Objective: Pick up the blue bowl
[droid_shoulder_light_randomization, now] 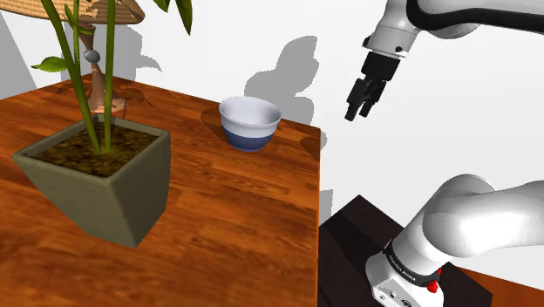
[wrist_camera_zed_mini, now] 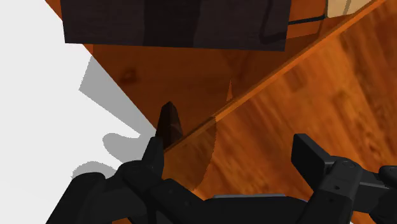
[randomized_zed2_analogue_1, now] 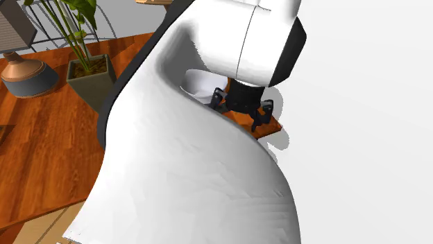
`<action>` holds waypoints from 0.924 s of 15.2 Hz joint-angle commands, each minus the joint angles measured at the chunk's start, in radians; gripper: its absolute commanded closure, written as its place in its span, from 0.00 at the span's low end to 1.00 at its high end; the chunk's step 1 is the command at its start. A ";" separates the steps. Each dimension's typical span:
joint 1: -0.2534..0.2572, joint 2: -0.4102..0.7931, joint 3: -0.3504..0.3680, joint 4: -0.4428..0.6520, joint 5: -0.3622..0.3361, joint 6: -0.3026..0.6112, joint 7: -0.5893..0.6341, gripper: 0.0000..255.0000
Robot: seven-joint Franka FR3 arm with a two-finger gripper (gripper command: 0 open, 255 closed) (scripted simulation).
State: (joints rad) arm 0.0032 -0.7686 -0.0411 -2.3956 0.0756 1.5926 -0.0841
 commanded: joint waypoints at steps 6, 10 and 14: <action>0.035 0.218 -0.007 0.126 0.027 0.072 -0.049 0.00; 0.061 0.389 -0.010 0.249 0.052 0.103 -0.088 0.00; 0.082 0.558 -0.009 0.392 0.078 0.111 -0.126 0.00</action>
State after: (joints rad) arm 0.0796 -0.2570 -0.0507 -2.0407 0.1463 1.6994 -0.1995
